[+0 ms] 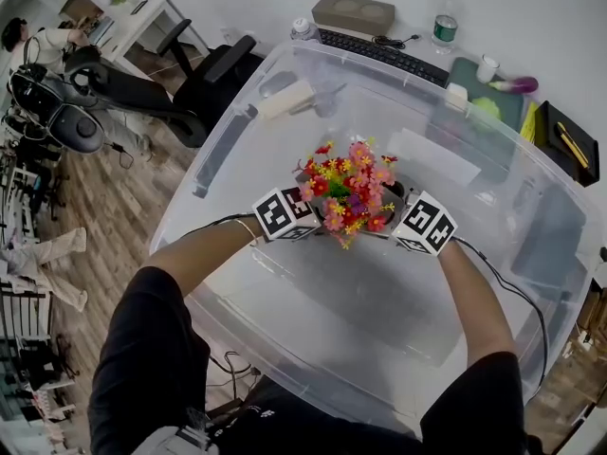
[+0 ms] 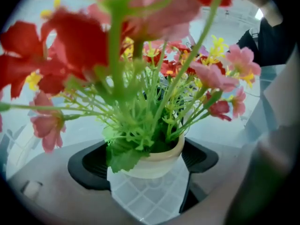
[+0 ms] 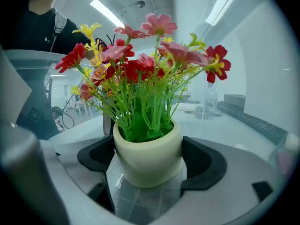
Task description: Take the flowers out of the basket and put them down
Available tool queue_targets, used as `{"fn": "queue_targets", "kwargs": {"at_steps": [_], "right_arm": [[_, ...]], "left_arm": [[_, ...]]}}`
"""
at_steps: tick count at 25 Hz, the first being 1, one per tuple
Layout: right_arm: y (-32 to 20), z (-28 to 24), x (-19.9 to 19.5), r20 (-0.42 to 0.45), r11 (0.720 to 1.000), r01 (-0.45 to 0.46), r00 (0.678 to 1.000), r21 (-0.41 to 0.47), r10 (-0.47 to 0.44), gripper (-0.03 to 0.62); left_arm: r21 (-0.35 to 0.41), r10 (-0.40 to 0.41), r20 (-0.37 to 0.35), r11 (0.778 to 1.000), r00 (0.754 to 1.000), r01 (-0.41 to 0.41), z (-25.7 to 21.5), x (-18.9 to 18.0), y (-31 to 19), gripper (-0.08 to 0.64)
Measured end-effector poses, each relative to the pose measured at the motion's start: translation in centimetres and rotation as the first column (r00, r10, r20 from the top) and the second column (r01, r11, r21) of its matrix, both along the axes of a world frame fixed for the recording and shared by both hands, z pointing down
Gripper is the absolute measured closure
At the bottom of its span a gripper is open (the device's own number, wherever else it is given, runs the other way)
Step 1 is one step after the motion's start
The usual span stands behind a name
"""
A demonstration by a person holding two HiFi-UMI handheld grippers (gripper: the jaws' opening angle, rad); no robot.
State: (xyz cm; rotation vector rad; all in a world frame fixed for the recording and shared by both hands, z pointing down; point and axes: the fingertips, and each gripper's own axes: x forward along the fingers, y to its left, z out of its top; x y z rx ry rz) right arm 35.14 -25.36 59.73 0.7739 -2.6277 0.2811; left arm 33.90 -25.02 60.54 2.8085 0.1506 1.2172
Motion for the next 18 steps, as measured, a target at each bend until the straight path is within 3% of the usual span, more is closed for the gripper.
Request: {"fn": "queue_targets", "kwargs": {"at_steps": [5,12,18], "right_arm": [[0.4,-0.1,0.1,0.002,1.000,0.001,1.000,0.002,-0.001,0.135],[1.2,-0.3,0.2,0.018,0.999,-0.044,0.999,-0.002,0.044,0.135],[1.9,-0.2,1.0,0.029,0.999,-0.046,0.999,0.009,0.045,0.135]], "left_arm": [[0.038,0.096,0.015,0.995,0.995,-0.097,-0.3,0.6,0.6,0.087],[0.031,0.145,0.016,0.989,0.989,-0.146,-0.6,0.8,1.3,0.089],[-0.006,0.109,-0.041,0.994,0.993,-0.109,0.0,1.0,2.0,0.087]]}}
